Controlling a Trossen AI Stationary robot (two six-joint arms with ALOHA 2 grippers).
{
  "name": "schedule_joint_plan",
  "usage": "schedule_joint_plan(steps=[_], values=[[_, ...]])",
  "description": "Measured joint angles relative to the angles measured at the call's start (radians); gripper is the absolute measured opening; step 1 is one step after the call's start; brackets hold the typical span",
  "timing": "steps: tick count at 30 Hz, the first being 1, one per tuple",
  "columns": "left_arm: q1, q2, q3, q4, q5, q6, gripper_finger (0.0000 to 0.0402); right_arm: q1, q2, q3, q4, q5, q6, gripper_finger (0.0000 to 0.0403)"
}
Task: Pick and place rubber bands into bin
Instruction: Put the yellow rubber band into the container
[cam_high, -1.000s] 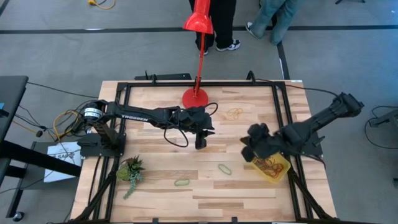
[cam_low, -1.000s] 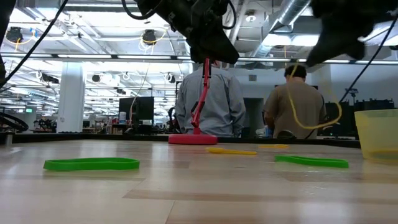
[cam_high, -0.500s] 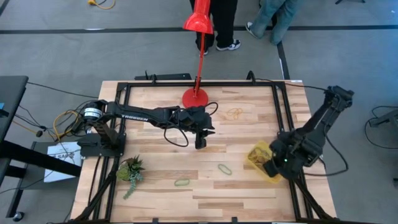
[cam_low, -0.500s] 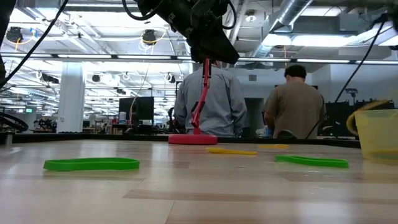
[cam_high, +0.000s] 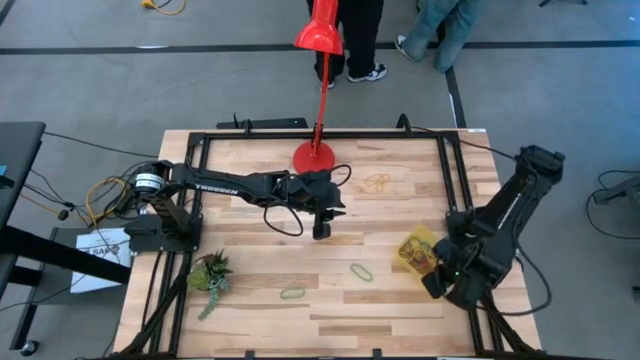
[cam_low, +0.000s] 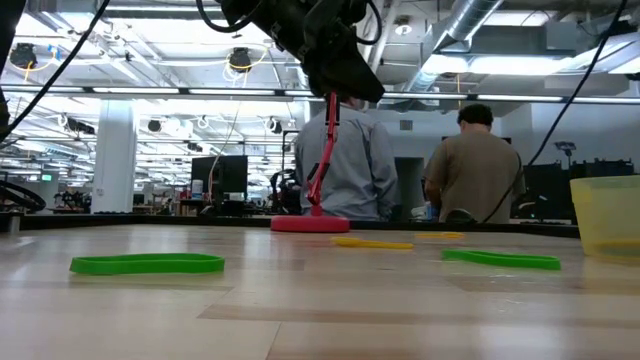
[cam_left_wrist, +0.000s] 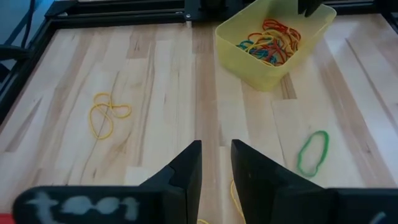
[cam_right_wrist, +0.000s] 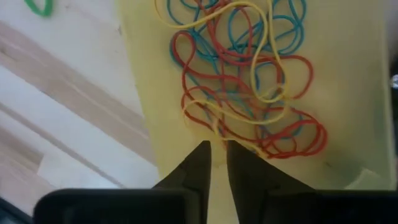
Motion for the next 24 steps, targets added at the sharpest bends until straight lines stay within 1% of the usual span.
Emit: schedule_joint_plan(steps=[3, 6, 12, 15, 18, 21, 24], values=[[0.0, 0.0, 0.0, 0.003, 0.0, 0.021, 0.0076, -0.025, 0.017, 0.0, 0.034, -0.033, -0.005, 0.0064], [0.0, 0.0, 0.0, 0.007, 0.0, 0.039, 0.0076, -0.055, 0.017, 0.0, 0.051, -0.079, -0.05, 0.0077], [0.003, -0.015, 0.0, -0.013, -0.002, 0.085, 0.0076, -0.117, -0.007, 0.0, 0.058, -0.081, -0.103, 0.0091], [0.013, -0.051, 0.002, -0.06, -0.025, 0.139, 0.0076, -0.168, -0.048, 0.0, 0.044, -0.071, -0.103, 0.0093], [0.035, -0.112, 0.002, -0.116, -0.099, 0.194, 0.0076, -0.227, -0.098, 0.001, 0.02, -0.016, -0.145, 0.0093], [0.061, -0.189, 0.002, -0.176, -0.171, 0.198, 0.0076, -0.295, -0.152, 0.021, -0.007, 0.068, -0.282, 0.0093], [0.09, -0.267, 0.002, -0.242, -0.196, 0.199, 0.0076, -0.374, -0.213, 0.042, -0.048, 0.174, -0.428, 0.0093]])
